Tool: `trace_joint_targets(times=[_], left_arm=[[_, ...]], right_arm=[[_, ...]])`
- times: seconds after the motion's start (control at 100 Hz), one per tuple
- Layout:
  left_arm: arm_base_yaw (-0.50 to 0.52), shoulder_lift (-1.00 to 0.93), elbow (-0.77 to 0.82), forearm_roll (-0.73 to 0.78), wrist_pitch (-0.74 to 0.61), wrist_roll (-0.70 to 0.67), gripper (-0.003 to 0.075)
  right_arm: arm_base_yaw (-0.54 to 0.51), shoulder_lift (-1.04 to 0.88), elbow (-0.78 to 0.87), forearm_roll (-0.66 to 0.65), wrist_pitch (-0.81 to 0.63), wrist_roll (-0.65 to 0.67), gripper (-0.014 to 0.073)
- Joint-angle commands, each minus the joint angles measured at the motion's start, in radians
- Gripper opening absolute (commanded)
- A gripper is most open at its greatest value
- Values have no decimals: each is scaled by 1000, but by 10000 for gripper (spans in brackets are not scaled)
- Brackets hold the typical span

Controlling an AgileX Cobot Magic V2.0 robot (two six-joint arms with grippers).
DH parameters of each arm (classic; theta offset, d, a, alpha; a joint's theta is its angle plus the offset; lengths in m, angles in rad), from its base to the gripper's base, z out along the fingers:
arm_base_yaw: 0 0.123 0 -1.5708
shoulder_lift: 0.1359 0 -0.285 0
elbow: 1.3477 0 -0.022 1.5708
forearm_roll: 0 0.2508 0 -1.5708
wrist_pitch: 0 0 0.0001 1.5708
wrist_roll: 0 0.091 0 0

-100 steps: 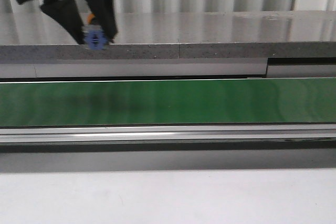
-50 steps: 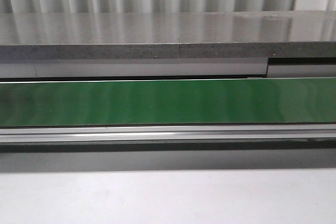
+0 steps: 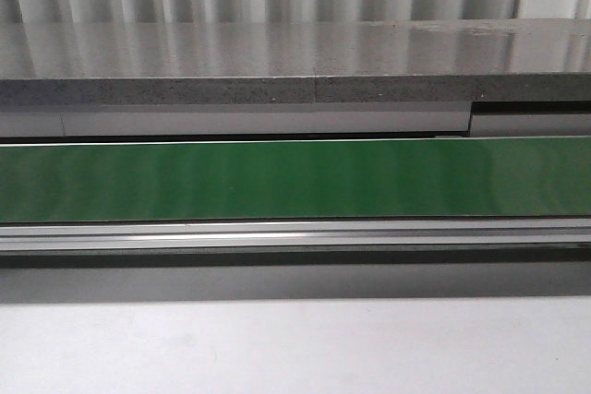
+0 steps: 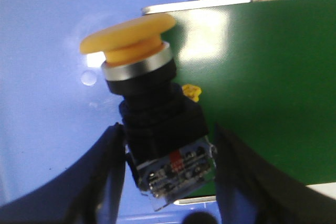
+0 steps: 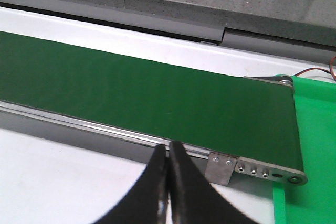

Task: Move button from right to left
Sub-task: 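Carry the button with the left gripper over the blue tray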

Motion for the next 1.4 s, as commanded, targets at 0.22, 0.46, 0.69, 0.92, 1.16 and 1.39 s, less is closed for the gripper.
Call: trace_joint_targets(times=[0.22, 0.46, 0.69, 0.92, 1.16, 1.39], left_arm=[[128, -29, 83, -13, -187, 90, -20], [171, 94, 88, -11, -182, 105, -20], [171, 148, 88, 2, -203, 165, 22], [171, 149, 88, 22, -230, 165, 388], [171, 130, 88, 15, -261, 165, 408], [171, 21, 88, -24, -298, 163, 147]], right_arm=[[1, 9, -25, 9, -81, -6, -65], [1, 9, -25, 9, -81, -6, -65], [1, 9, -25, 9, -81, -6, -65], [1, 9, -25, 9, -81, -6, -65], [1, 9, -25, 9, -81, -6, -65], [1, 9, -25, 9, -81, -6, -65]])
